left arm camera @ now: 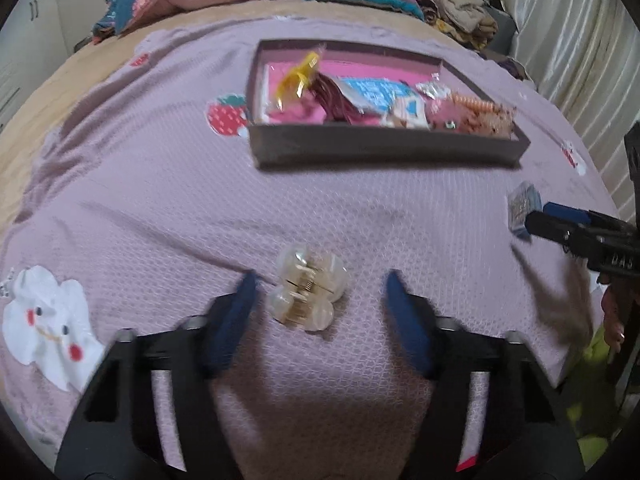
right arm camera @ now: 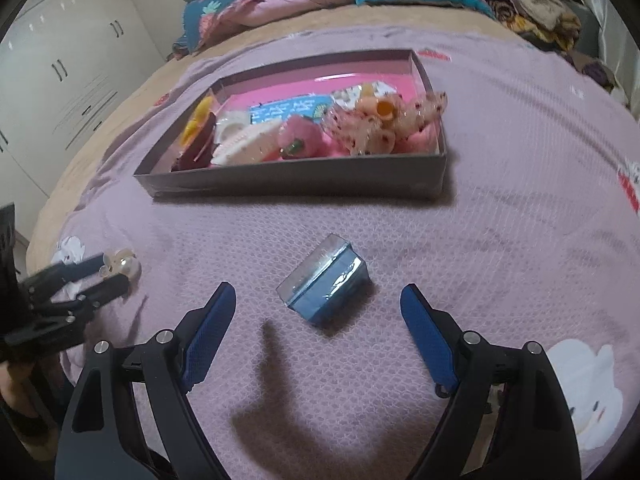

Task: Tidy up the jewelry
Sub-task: 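Grasp the clear claw clip with the left tool while the right tool grasps the blue box, then carry the clear claw clip and blue box down into the pink tray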

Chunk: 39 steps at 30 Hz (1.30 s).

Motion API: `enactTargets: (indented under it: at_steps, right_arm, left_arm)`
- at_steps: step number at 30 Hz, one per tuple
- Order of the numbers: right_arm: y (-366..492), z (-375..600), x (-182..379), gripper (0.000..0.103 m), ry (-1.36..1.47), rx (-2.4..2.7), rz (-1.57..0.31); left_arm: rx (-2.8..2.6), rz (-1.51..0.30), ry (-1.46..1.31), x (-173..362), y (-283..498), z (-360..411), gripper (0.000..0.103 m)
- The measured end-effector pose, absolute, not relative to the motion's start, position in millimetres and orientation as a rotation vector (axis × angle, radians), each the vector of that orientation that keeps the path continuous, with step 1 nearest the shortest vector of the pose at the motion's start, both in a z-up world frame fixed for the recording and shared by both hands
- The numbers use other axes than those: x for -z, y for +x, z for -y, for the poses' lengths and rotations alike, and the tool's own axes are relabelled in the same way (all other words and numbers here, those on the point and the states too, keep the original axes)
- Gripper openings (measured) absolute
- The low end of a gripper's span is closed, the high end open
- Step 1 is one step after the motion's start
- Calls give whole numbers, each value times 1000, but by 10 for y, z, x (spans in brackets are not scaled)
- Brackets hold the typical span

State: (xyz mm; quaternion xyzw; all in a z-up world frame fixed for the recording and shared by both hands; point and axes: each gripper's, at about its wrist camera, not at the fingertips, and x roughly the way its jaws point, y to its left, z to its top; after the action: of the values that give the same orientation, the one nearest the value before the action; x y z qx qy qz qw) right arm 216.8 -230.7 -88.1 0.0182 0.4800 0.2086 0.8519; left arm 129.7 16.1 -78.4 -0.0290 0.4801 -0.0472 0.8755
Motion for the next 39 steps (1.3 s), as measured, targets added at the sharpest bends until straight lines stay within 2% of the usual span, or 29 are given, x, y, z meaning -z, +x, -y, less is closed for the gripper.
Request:
enactTargets:
  at_steps: [2, 6, 7, 15, 26, 39]
  right_arm:
    - [2193, 2308, 918, 75, 53, -436, -1023]
    - [2251, 2280, 976, 57, 64, -428, -1040]
    - [2264, 2277, 983, 47, 68, -426, -1038]
    - [2199, 2193, 852, 45, 46, -487, -998]
    - [1966, 2106, 307, 44, 27, -619, -896]
    - [2119, 2391, -187, 44, 36, -570, -760]
  left_arm:
    - [105, -1010, -54, 827, 1290, -139, 27]
    - [122, -1011, -81, 821, 1281, -149, 27]
    - [127, -1011, -88, 810, 1280, -148, 27]
    - [161, -970, -122, 561, 1278, -133, 27]
    - [201, -887, -132, 105, 1463, -32, 27]
    - [255, -824, -97, -228, 1805, 203, 27]
